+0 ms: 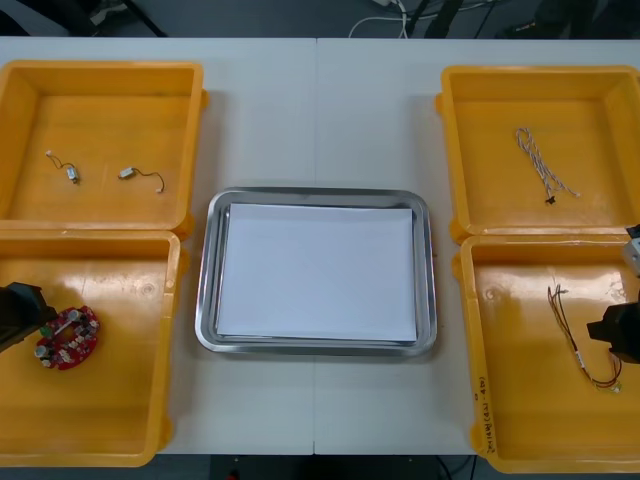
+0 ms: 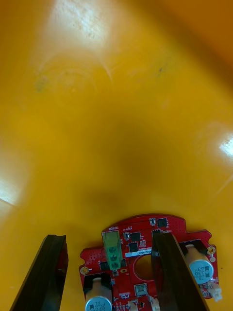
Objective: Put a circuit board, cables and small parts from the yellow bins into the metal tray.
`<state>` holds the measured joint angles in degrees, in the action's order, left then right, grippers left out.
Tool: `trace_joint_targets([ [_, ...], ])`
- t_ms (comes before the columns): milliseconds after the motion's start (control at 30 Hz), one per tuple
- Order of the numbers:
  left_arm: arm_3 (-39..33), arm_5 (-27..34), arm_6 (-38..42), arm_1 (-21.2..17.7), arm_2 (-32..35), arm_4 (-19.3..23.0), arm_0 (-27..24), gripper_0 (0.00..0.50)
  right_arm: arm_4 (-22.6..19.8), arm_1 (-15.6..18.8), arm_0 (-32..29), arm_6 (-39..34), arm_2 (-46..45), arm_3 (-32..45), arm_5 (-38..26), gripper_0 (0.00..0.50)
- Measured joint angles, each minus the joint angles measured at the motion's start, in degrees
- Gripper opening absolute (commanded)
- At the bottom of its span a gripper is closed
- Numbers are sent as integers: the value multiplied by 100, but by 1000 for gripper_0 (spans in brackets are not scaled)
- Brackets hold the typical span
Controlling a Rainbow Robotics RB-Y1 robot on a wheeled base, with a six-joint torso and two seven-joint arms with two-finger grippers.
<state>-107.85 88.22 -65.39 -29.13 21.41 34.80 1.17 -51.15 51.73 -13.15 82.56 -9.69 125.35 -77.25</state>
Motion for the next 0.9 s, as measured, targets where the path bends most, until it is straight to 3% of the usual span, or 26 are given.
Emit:
trace_joint_targets([
  [600,15,-202,0,0,-170,-41,228,500,202,300,-22,58,892,-730,1119,500],
  [667,16,-215,0,0,-171,-48,228,379,203,303,-23,58,917,-753,1137,500],
  [700,16,-223,0,0,-173,-52,228,188,203,304,-23,58,927,-755,1140,500],
  [767,16,-229,0,0,-175,-61,228,3,206,306,-23,59,937,-757,1144,500],
  [900,16,-234,0,0,-177,-71,228,0,261,334,-24,59,1022,-806,1312,500],
])
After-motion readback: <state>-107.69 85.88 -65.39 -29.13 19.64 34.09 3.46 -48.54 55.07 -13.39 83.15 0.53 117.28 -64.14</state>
